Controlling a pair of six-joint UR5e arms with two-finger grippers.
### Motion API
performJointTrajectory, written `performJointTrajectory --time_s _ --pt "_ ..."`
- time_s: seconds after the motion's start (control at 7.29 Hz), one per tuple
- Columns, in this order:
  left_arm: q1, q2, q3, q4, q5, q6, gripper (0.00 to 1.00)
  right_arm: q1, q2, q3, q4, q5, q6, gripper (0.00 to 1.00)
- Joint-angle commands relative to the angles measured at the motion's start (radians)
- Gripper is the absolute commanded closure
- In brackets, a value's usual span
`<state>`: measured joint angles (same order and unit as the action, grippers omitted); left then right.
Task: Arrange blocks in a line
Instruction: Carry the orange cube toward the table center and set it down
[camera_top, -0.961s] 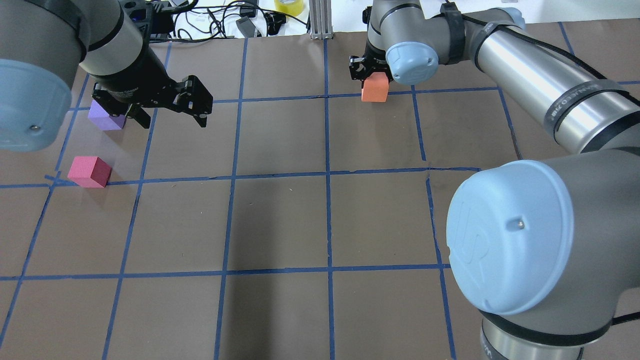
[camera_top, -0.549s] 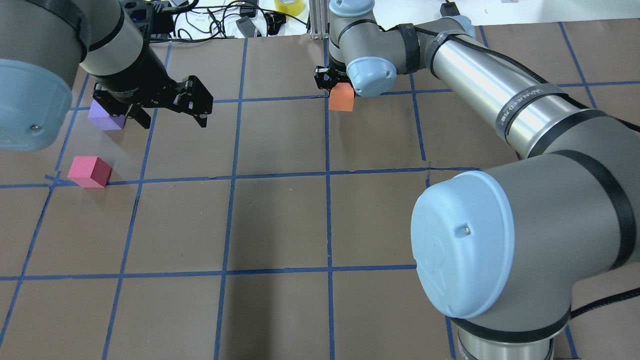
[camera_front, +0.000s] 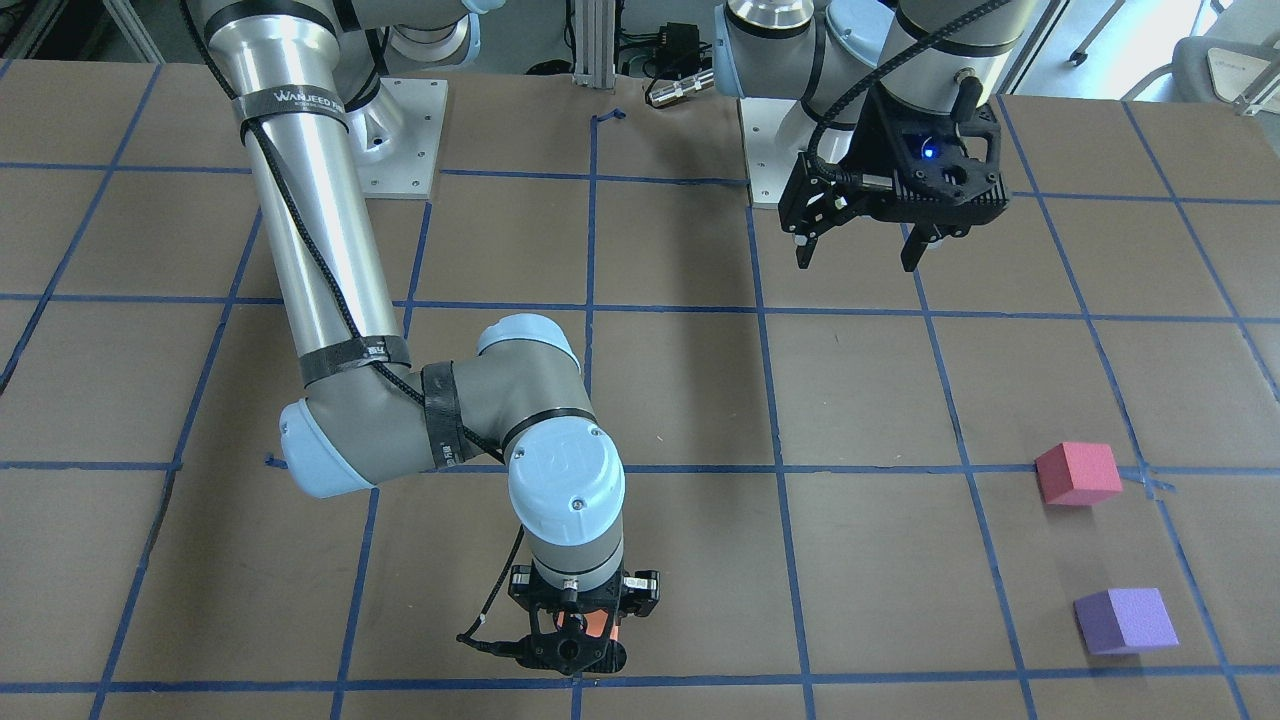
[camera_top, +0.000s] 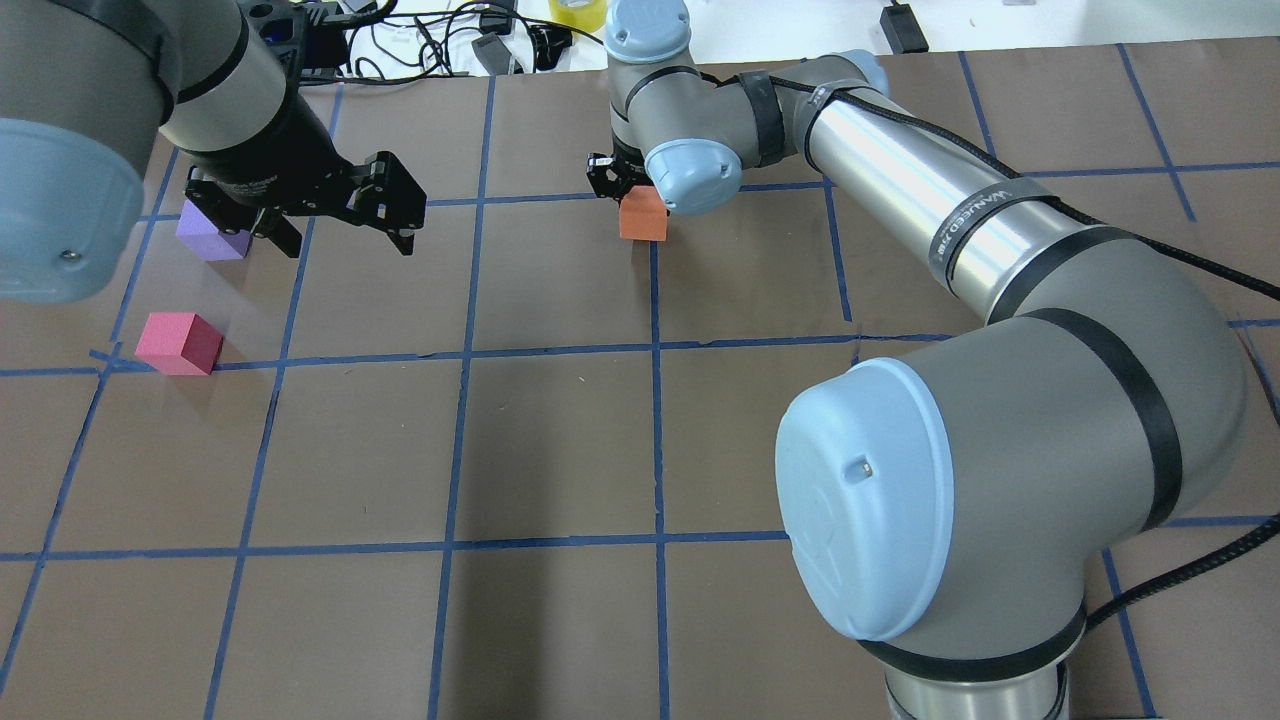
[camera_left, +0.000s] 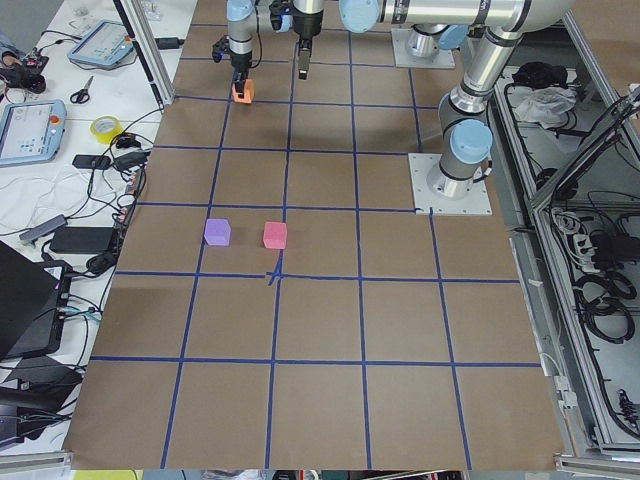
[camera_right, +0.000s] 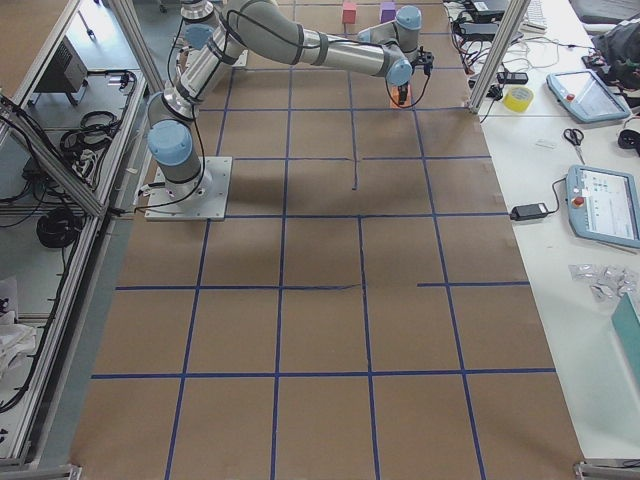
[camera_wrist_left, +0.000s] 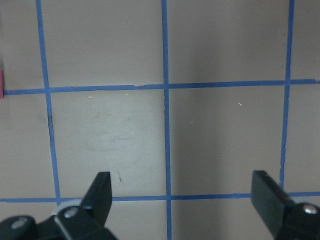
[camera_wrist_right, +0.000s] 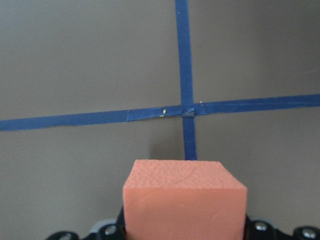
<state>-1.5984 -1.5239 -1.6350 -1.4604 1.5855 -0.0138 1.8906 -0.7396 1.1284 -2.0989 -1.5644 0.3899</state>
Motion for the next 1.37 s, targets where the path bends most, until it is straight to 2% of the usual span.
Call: performJointTrajectory --time_s 0.0,0.14,0.27,0.41,0.55,0.69,0.96,1.24 --pt "0.0 0.001 0.0 0.0 0.001 0.0 0.0 0.016 0.017 0.001 0.0 0.003 0.004 0.87" --pt "0.0 0.001 0.0 0.0 0.001 0.0 0.0 0.019 0.019 0.001 0.0 0.0 0.004 0.82" --pt "0.0 -0.001 0.0 0.0 0.001 0.0 0.0 0.021 0.019 0.002 0.0 0.007 0.006 0.73" --pt "0.0 -0.001 0.0 0.0 0.001 0.0 0.0 0.021 0.019 0.004 0.0 0.007 0.007 0.58" --pt "0.0 -0.002 0.0 0.0 -0.001 0.0 0.0 0.022 0.02 0.007 -0.001 0.001 0.009 0.15" --pt "0.0 -0.002 0.0 0.0 0.001 0.0 0.0 0.022 0.017 0.007 0.0 0.0 0.01 0.0" --pt "0.0 -0.001 0.001 0.0 0.001 0.0 0.0 0.022 0.013 0.007 0.005 0.006 0.029 0.0" --pt "0.0 -0.002 0.0 0.0 -0.001 0.0 0.0 0.022 -0.068 0.01 0.036 0.011 0.069 0.0"
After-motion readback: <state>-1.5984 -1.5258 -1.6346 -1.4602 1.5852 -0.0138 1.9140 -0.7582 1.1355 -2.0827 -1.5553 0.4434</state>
